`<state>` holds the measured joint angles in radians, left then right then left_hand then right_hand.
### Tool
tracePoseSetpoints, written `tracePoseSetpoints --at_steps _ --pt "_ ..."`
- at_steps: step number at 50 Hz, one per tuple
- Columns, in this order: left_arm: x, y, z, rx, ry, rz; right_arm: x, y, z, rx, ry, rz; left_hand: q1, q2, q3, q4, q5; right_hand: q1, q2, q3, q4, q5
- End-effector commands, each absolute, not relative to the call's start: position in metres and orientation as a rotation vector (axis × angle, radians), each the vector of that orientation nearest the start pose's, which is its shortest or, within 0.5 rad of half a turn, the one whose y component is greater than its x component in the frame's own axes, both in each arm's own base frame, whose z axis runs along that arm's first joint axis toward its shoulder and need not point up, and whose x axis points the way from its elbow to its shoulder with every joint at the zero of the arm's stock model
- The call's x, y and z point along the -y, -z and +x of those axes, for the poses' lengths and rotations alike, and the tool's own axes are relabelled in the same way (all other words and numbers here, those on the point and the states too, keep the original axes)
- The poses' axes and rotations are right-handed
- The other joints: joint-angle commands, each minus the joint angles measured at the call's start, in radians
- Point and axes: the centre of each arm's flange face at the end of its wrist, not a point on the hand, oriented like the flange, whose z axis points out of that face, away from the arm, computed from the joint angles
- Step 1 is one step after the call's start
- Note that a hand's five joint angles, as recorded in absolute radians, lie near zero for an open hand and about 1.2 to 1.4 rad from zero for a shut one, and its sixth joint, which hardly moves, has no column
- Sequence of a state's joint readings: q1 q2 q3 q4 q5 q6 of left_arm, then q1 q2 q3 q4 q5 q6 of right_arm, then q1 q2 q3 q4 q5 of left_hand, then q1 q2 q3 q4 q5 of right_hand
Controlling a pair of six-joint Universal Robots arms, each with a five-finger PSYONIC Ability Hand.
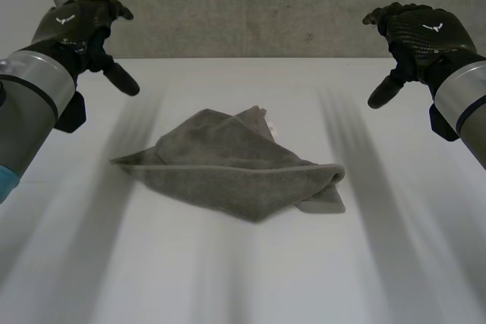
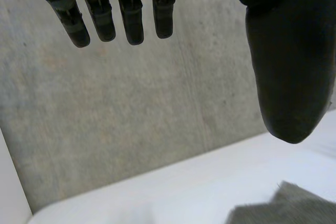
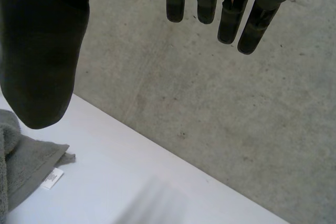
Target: Fold the towel.
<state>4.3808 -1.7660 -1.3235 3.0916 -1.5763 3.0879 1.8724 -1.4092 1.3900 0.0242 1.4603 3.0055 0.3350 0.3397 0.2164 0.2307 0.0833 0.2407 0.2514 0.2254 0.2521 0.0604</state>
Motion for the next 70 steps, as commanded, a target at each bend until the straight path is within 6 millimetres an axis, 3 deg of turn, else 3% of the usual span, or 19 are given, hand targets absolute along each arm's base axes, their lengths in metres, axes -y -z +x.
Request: tracePoseSetpoints --at_steps 1,26,35,37,40,42,48,50,51,53,56,58,62,65,66,67,68,69,70 --pt "0.283 -0.312 -0.243 -2.507 2.282 0.368 0.285 -0.311 0.235 -2.051 2.043 -0.551 -0.098 -0.103 -0.042 -0.056 -0.021 -0.066 -0.077 -0.051 -0.078 -0.06" --pt "0.279 -0.312 -0.244 -2.508 2.285 0.394 0.287 -0.313 0.234 -2.047 2.038 -0.517 -0.089 -0.094 -0.042 -0.056 -0.012 -0.066 -0.077 -0.051 -0.078 -0.06" --pt "0.29 -0.294 -0.251 -2.516 2.268 0.451 0.284 -0.309 0.242 -2.027 1.992 -0.633 -0.06 -0.065 -0.042 -0.056 0.017 -0.066 -0.077 -0.051 -0.078 -0.06" --pt "0.294 -0.284 -0.253 -2.532 2.228 0.492 0.283 -0.288 0.251 -2.054 1.888 -0.801 -0.048 -0.053 -0.042 -0.056 0.029 -0.066 -0.077 -0.051 -0.078 -0.06" --pt "0.3 -0.263 -0.258 -2.532 2.139 0.624 0.283 -0.279 0.253 -2.07 1.845 -0.873 -0.042 -0.047 -0.042 -0.056 0.035 -0.066 -0.077 -0.051 -0.078 -0.06" --pt "0.306 -0.242 -0.262 -2.498 2.04 0.766 0.284 -0.259 0.256 -2.118 1.759 -0.976 -0.042 -0.047 -0.042 -0.056 0.035 -0.066 -0.077 -0.051 -0.078 -0.06" --pt "0.313 -0.207 -0.265 -2.476 1.885 0.906 0.291 -0.226 0.261 -2.183 1.642 -1.017 -0.039 -0.044 -0.042 -0.056 0.038 -0.066 -0.077 -0.051 -0.078 -0.06" --pt "0.318 -0.185 -0.266 -2.495 1.806 0.942 0.296 -0.202 0.263 -2.227 1.564 -1.019 0.002 -0.003 -0.042 -0.056 0.079 -0.066 -0.077 -0.051 -0.078 -0.06" --pt "0.318 -0.185 -0.266 -2.495 1.806 0.942 0.296 -0.202 0.263 -2.228 1.563 -1.019 0.002 -0.003 -0.042 -0.056 0.079 -0.066 -0.077 -0.051 -0.078 -0.06" --pt "0.32 -0.176 -0.266 -2.51 1.776 0.949 0.302 -0.175 0.265 -2.276 1.481 -1.021 0.031 0.026 -0.042 -0.056 0.108 -0.066 -0.077 -0.051 -0.078 -0.06" --pt "0.322 -0.161 -0.266 -2.542 1.729 0.953 0.303 -0.163 0.265 -2.296 1.444 -1.02 0.046 0.041 -0.042 -0.056 0.123 -0.066 -0.077 -0.051 -0.078 -0.06" --pt "0.323 -0.149 -0.267 -2.559 1.694 0.96 0.305 -0.144 0.265 -2.33 1.382 -1.021 0.057 0.053 -0.042 -0.056 0.135 -0.066 -0.077 -0.051 -0.078 -0.06" --pt "0.324 -0.136 -0.267 -2.579 1.658 0.968 0.307 -0.131 0.266 -2.345 1.362 -1.016 0.145 0.14 -0.042 -0.056 0.222 -0.044 -0.055 -0.051 -0.078 -0.038" --pt "0.326 -0.125 -0.268 -2.586 1.642 0.968 0.311 -0.128 0.265 -2.356 1.395 -0.995 0.257 0.252 -0.042 -0.056 0.334 0.148 0.138 -0.051 -0.078 0.154" --pt "0.327 -0.121 -0.268 -2.586 1.641 0.966 0.312 -0.128 0.265 -2.361 1.412 -0.986 0.44 0.436 -0.042 -0.056 0.518 0.362 0.351 -0.051 -0.078 0.368" --pt "0.327 -0.121 -0.268 -2.586 1.641 0.966 0.312 -0.128 0.265 -2.361 1.412 -0.986 0.442 0.437 -0.042 -0.056 0.519 0.364 0.353 -0.051 -0.078 0.37" --pt "0.328 -0.119 -0.268 -2.581 1.646 0.959 0.312 -0.129 0.265 -2.363 1.419 -0.982 0.686 0.682 -0.042 -0.056 0.764 0.623 0.612 -0.051 -0.078 0.628" --pt "0.328 -0.119 -0.268 -2.581 1.646 0.958 0.312 -0.132 0.265 -2.356 1.433 -0.979 0.689 0.684 -0.042 -0.056 0.766 0.823 0.812 -0.051 -0.078 0.829" --pt "0.328 -0.118 -0.268 -2.582 1.645 0.955 0.312 -0.132 0.265 -2.356 1.433 -0.979 0.875 0.87 -0.042 -0.056 0.952 0.825 0.814 -0.051 -0.078 0.831"
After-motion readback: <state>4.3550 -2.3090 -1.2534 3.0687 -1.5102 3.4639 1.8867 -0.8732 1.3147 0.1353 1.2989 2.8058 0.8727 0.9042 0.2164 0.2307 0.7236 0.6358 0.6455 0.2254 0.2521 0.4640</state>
